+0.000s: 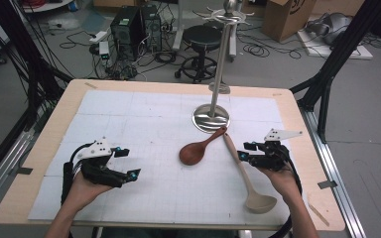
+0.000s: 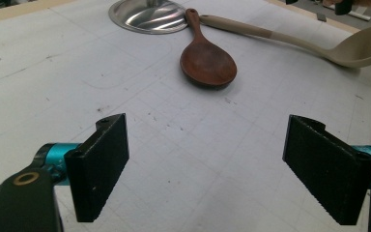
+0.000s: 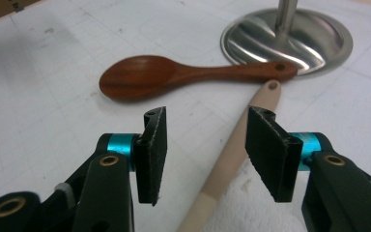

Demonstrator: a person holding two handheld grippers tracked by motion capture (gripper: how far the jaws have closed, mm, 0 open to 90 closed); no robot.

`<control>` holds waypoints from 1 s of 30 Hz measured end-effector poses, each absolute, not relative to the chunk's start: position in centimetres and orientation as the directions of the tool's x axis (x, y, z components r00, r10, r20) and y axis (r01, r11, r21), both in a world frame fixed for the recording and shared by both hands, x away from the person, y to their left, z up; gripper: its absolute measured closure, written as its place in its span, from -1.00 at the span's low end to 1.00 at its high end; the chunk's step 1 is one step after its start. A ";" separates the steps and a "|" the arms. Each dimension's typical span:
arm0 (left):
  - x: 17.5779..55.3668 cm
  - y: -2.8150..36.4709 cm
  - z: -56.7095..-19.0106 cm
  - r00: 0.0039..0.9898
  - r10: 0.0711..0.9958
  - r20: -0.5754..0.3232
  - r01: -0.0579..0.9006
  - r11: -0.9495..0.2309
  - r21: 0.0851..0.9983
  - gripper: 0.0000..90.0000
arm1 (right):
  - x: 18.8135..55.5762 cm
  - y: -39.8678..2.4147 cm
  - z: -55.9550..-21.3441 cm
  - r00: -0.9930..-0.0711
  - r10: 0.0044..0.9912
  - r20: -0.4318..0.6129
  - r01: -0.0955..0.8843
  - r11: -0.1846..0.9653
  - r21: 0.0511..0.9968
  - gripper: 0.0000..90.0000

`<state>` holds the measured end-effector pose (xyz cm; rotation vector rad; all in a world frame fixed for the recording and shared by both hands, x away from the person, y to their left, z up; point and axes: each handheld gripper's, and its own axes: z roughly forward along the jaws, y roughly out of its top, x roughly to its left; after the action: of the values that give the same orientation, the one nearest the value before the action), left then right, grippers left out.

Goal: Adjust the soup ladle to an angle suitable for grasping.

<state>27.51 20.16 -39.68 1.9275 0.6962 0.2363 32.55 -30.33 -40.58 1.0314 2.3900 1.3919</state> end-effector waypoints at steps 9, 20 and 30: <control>27.5 20.0 -39.8 0.815 0.563 -0.139 0.365 -0.313 0.876 -0.62 | 32.4 -30.7 -42.4 -0.726 0.658 0.199 0.509 0.321 0.798 0.04; 27.5 19.9 -39.9 0.815 0.562 -0.139 0.366 -0.315 0.876 -0.62 | 32.4 -30.5 -43.7 -0.726 0.653 0.215 0.542 0.351 0.764 0.04; 27.6 19.9 -39.9 0.815 0.563 -0.134 0.364 -0.318 0.876 -0.62 | 32.5 -30.1 -44.4 -0.725 0.657 0.208 0.556 0.379 0.739 0.08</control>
<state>27.55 19.86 -39.89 1.9416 0.6934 0.2366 32.46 -30.07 -44.37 1.1084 2.5071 1.2707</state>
